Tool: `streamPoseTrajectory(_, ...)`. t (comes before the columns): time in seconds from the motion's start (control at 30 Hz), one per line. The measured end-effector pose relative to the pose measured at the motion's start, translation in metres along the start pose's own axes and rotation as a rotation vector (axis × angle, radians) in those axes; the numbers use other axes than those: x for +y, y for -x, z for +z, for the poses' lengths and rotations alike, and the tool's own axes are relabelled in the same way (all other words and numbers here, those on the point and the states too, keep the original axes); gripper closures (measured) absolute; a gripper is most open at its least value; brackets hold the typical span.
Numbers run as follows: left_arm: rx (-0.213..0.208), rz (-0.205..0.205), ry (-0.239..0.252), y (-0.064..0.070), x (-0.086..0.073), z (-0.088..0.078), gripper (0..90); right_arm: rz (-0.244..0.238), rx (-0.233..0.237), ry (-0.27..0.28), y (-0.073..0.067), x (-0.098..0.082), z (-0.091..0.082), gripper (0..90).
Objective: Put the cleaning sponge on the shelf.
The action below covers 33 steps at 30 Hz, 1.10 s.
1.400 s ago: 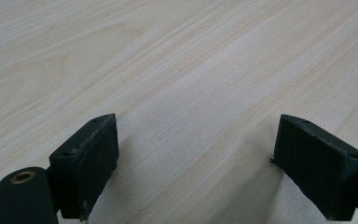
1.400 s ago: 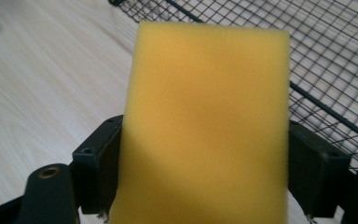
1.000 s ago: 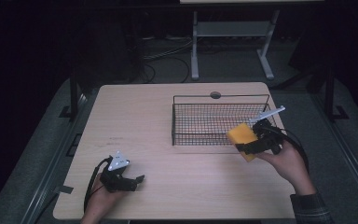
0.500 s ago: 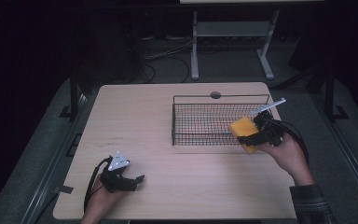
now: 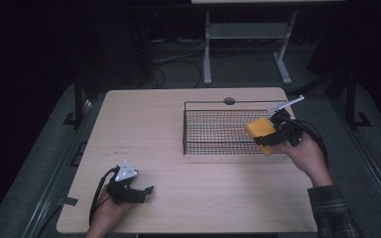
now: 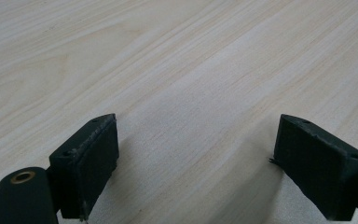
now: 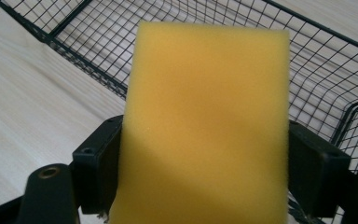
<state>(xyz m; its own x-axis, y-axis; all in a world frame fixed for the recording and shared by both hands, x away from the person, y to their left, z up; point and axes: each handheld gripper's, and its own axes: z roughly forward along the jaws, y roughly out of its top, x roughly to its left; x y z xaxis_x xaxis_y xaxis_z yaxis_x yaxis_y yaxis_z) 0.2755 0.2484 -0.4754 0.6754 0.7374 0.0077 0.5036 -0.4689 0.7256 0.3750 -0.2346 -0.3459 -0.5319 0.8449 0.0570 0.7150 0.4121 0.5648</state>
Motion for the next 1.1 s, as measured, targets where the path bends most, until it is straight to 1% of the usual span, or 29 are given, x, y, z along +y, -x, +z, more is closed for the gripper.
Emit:
streamPoseTrajectory(0.03,0.000,-0.001,0.000,0.000,0.000,0.000,13.1,0.010,-0.002,0.001,0.001,0.001,0.000,21.9)
streamPoseTrajectory(0.3,-0.001,-0.002,0.000,0.000,0.000,0.000,13.1,0.037,-0.014,0.002,0.012,0.010,0.002,21.9)
streamPoseTrajectory(0.5,-0.001,-0.002,0.000,0.000,0.000,0.000,13.1,0.063,-0.033,-0.004,0.023,0.015,0.006,21.9)
streamPoseTrajectory(0.57,0.000,-0.001,0.000,0.000,0.000,0.000,13.1,0.080,-0.040,-0.005,0.027,0.018,0.007,21.9)
streamPoseTrajectory(0.63,0.000,-0.001,0.000,0.000,0.000,0.000,13.1,0.085,-0.043,-0.003,0.031,0.019,0.008,21.9)
streamPoseTrajectory(0.67,-0.001,-0.001,0.000,0.000,0.000,0.000,13.1,0.094,-0.043,-0.001,0.033,0.019,0.009,21.9)
streamPoseTrajectory(0.9,-0.001,-0.001,0.000,0.000,0.000,0.000,13.0,0.136,-0.064,-0.019,0.047,0.018,0.020,21.9)
streamPoseTrajectory(1.1,-0.001,-0.001,0.000,0.000,0.000,0.000,13.1,0.156,-0.070,-0.026,0.053,0.019,0.028,21.9)
